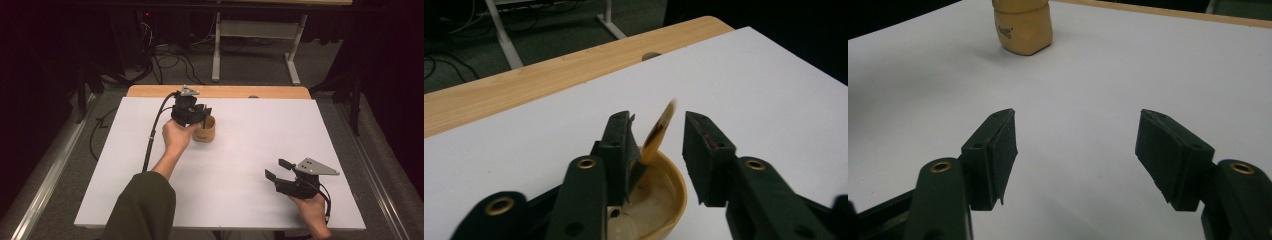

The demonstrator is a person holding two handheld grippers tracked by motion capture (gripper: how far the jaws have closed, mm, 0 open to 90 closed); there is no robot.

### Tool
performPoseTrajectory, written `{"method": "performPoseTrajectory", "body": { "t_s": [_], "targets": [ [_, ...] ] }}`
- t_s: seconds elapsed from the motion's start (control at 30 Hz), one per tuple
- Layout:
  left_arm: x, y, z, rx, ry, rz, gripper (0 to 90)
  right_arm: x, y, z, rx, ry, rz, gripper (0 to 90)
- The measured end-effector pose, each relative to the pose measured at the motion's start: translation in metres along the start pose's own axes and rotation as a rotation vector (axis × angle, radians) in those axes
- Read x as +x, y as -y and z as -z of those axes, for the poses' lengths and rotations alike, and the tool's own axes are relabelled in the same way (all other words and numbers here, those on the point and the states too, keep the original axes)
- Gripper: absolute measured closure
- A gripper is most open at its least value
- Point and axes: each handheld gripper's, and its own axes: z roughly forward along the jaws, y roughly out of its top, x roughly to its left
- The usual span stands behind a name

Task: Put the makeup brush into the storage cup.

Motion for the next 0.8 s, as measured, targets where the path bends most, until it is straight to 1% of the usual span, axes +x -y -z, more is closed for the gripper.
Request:
{"method": "performPoseTrajectory", "body": {
  "t_s": [0.07,0.17,0.3,0.37,0.5,0.67,0.8],
  "targets": [
    [0.001,0.0,0.001,0.004,-0.001,0.012,55.8,0.0,0.0,0.0,0.0,0.001,0.001,34.7],
    [0.003,0.001,0.003,0.006,-0.002,0.014,51.7,0.0,0.0,0.0,0.001,0.0,0.001,34.7],
    [0.003,0.004,0.006,-0.006,0.003,0.016,47.8,0.001,0.0,0.0,0.002,0.001,0.003,34.7],
    [0.003,0.004,0.006,-0.009,0.001,0.01,46.4,0.0,0.0,0.0,0.002,0.001,0.004,34.7],
    [0.004,0.005,0.009,-0.012,0.006,0.019,44.4,0.0,0.0,0.0,0.001,0.002,0.0,34.7],
    [0.005,0.006,0.013,-0.031,0.012,0.027,41.3,0.0,0.0,0.0,0.003,0.003,0.005,34.7],
    [0.006,0.007,0.015,-0.036,0.019,0.028,38.8,0.0,0.0,0.0,0.001,0.004,0.003,34.7]
  ]
}}
